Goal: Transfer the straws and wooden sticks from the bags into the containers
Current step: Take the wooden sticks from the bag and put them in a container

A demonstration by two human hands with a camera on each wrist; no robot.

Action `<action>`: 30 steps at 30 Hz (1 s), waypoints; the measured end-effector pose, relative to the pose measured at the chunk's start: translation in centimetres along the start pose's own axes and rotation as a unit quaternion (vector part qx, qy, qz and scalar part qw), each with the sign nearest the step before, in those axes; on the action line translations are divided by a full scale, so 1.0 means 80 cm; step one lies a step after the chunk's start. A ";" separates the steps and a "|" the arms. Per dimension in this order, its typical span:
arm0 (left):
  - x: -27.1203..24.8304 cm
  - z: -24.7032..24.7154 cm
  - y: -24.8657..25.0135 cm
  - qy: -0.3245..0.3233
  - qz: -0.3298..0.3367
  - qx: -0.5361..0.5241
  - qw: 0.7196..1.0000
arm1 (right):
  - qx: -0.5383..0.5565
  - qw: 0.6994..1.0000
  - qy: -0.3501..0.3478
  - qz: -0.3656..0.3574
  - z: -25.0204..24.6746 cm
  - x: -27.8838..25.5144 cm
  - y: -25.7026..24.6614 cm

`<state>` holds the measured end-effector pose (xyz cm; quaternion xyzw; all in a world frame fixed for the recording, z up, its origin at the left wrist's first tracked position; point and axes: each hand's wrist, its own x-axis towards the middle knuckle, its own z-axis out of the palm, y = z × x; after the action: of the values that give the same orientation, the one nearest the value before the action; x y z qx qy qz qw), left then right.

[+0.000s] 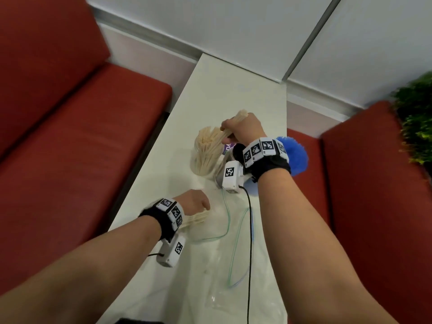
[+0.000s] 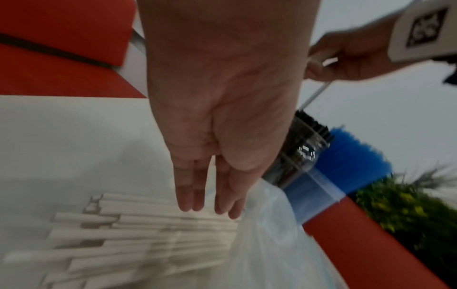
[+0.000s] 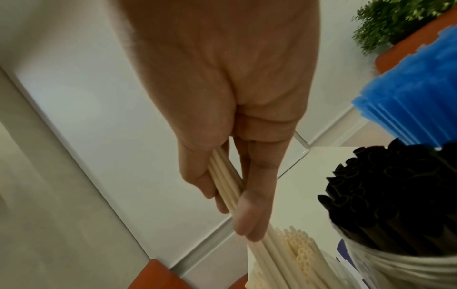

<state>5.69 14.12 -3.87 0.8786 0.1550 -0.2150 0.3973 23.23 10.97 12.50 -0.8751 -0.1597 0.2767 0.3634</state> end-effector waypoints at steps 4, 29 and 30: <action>0.027 0.030 -0.008 -0.037 -0.025 0.149 0.988 | 0.015 0.999 0.036 0.006 0.008 0.016 0.010; 0.034 0.048 0.003 0.060 -0.075 0.240 0.966 | -0.402 0.895 0.018 -0.191 0.144 0.007 0.100; 0.032 0.047 0.005 0.059 -0.079 0.256 0.962 | -0.386 0.900 0.023 -0.200 0.142 0.004 0.100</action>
<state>7.12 11.26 -7.13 0.9468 0.1874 -0.2261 0.1313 17.28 11.85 -0.04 -0.9023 -0.4178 0.0947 0.0479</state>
